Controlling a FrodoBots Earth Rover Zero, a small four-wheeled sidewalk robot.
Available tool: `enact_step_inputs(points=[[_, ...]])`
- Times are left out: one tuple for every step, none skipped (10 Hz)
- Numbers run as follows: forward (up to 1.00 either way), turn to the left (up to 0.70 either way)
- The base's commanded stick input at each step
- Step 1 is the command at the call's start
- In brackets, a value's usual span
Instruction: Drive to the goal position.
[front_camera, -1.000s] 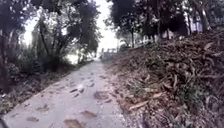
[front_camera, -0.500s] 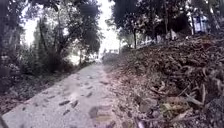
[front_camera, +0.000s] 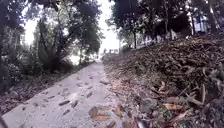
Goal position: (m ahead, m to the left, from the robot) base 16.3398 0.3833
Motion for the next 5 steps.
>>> enact_step_inputs(points=[[0.28, 0.0], [0.5, 0.0], [0.5, 0.0], [0.5, 0.0], [0.5, 0.0]])
